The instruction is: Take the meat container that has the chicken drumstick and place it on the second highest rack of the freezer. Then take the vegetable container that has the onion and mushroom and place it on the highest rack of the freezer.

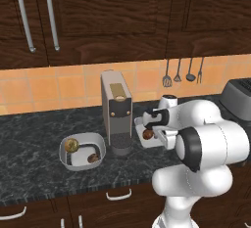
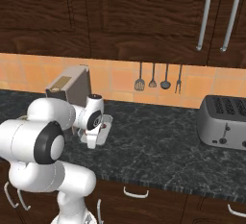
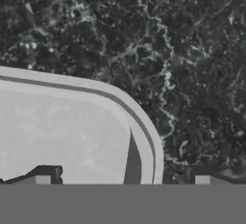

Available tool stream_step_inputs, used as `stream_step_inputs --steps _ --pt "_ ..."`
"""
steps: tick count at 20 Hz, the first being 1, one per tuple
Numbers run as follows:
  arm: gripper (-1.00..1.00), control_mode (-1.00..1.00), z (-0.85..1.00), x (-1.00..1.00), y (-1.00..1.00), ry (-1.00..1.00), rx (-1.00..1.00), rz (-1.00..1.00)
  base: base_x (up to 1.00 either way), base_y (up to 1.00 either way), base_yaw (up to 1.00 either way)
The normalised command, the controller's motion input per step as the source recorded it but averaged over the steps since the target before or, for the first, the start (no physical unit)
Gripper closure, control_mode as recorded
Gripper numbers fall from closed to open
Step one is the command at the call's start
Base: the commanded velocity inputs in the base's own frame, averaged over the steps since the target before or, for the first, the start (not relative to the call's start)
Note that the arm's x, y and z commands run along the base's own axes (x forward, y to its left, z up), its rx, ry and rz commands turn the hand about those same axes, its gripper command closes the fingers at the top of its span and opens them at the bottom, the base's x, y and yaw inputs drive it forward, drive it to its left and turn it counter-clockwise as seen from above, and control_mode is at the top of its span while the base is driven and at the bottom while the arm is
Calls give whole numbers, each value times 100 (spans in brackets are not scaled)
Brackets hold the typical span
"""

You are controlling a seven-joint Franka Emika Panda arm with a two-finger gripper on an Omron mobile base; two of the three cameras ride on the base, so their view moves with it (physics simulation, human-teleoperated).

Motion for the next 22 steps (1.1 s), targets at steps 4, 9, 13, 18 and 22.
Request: stream_step_inputs --steps 4,9,13,18,22 --pt "-100 -100 -20 12 9 0 0 -7 0 0 0" --pt "-100 -100 -20 14 8 0 0 -7 0 0 0" --pt "-100 -100 -24 11 7 0 0 -5 0 0 0" --pt "-100 -100 -37 5 2 -3 0 -3 0 0 0" --pt "-100 -100 -37 0 0 -3 0 -2 0 0 0"
